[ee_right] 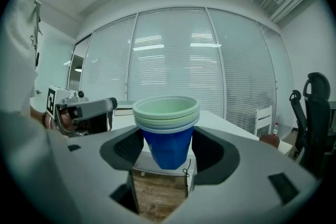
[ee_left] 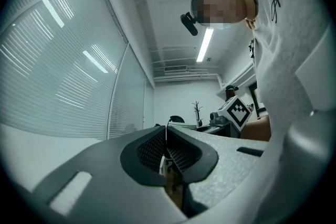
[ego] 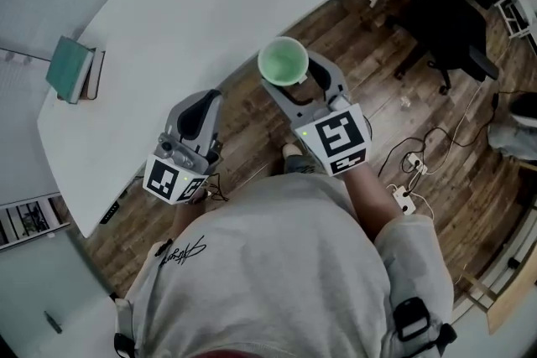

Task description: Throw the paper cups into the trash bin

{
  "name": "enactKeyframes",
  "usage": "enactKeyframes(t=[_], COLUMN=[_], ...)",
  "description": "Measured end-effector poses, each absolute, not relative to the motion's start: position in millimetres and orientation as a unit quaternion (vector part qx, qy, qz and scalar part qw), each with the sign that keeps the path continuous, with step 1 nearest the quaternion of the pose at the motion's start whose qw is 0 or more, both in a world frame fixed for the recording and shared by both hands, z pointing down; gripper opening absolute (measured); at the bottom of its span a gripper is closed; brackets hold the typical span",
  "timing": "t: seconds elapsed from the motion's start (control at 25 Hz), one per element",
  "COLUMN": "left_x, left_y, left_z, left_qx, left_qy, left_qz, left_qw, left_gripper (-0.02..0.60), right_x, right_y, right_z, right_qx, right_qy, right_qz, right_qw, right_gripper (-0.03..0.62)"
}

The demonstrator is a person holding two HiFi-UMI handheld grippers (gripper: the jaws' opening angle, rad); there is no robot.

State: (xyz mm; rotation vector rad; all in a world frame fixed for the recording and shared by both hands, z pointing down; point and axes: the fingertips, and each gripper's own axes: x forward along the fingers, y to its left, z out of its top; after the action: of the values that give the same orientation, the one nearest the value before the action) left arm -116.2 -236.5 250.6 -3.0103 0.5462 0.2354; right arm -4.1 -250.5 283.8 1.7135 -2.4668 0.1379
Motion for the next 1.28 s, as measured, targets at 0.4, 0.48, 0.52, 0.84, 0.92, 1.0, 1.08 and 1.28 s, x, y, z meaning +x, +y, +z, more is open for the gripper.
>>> enactKeyframes(t=[0.4, 0.48, 0.52, 0.84, 0.92, 1.0, 1.08, 1.28], left_x=[-117, -117, -117, -118, -118, -118, -117, -112], left_y=[-198, -189, -185, -149, -140, -132, -123, -102], left_z=[252, 252, 253, 254, 254, 255, 257, 262], left_qx=[-0.991, -0.992, -0.993, -0.996, -0.996, -0.996, -0.996, -0.995], left_qy=[0.103, 0.088, 0.080, 0.018, 0.005, -0.009, -0.022, -0.053], left_qz=[0.082, 0.081, 0.081, 0.083, 0.083, 0.082, 0.082, 0.082], left_qw=[0.030, 0.030, 0.030, 0.028, 0.028, 0.027, 0.027, 0.026], left_gripper=[0.008, 0.008, 0.008, 0.008, 0.008, 0.008, 0.008, 0.008], right_x=[-13, -14, -14, -23, -24, -25, -26, -20], right_y=[-193, -182, -176, -127, -114, -101, -88, -62], right_z=[283, 284, 284, 284, 284, 282, 282, 290], right_qx=[0.621, 0.632, 0.638, 0.676, 0.685, 0.696, 0.704, 0.726], right_qy=[-0.780, -0.771, -0.766, -0.733, -0.724, -0.714, -0.706, -0.684], right_qz=[0.048, 0.048, 0.048, 0.054, 0.055, 0.051, 0.053, 0.056], right_qw=[0.066, 0.062, 0.061, 0.057, 0.056, 0.053, 0.054, 0.050], right_gripper=[0.285, 0.285, 0.285, 0.285, 0.285, 0.285, 0.285, 0.285])
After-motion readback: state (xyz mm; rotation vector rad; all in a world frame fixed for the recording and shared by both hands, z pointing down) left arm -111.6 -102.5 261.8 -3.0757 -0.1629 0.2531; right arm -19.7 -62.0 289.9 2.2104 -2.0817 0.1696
